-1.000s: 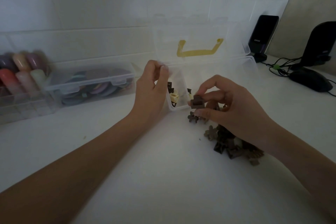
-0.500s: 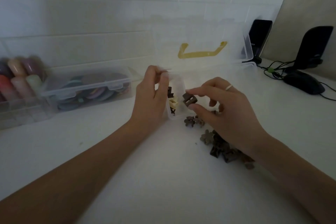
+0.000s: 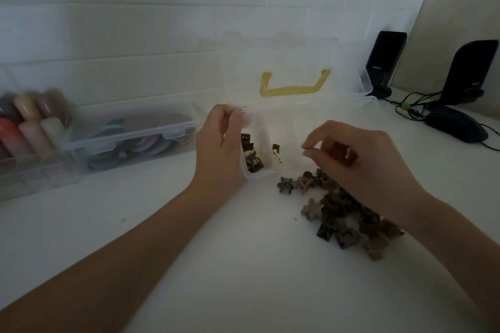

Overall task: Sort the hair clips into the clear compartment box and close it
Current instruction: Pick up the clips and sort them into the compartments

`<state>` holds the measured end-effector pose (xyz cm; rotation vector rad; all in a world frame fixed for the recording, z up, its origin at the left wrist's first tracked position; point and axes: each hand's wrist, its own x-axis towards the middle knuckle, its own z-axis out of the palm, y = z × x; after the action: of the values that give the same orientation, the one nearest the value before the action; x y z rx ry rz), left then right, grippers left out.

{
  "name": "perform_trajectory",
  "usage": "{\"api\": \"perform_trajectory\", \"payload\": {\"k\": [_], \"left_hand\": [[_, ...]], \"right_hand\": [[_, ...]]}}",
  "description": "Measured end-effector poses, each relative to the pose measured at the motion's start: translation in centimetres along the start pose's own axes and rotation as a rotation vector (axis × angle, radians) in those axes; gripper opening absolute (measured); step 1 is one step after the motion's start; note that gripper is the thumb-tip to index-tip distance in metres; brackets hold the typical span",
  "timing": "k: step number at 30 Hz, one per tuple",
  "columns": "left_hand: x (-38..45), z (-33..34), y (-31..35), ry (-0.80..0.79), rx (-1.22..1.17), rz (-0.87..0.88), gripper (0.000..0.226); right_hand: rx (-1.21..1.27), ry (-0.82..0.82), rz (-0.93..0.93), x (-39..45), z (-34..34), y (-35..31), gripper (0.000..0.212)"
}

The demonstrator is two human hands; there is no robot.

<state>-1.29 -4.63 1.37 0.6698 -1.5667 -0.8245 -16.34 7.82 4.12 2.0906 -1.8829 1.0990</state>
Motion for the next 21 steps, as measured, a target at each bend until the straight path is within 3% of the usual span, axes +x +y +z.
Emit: {"api": "perform_trajectory", "payload": {"k": [6, 9, 13, 21], "left_hand": [[0.6, -0.1, -0.8, 0.061, 0.013, -0.111, 0.024], [0.5, 0.0, -0.7, 0.074, 0.002, -0.127, 0.024], [0.5, 0.1, -0.5, 0.079, -0.006, -0.144, 0.024], [0.5, 0.0, -0.8, 0.074, 0.023, -0.112, 0.018]], "right_hand": [[-0.155, -0.337, 0.041, 0.2, -1.2, 1.1, 0.021], [-0.320, -0.404, 0.024, 0.0, -0.7, 1.1, 0.033], [-0.305, -0.400, 0.042, 0.0, -0.4, 0.9, 0.020], [0.103, -0.165, 0.025, 0.2, -0.2, 0.2, 0.015]]}}
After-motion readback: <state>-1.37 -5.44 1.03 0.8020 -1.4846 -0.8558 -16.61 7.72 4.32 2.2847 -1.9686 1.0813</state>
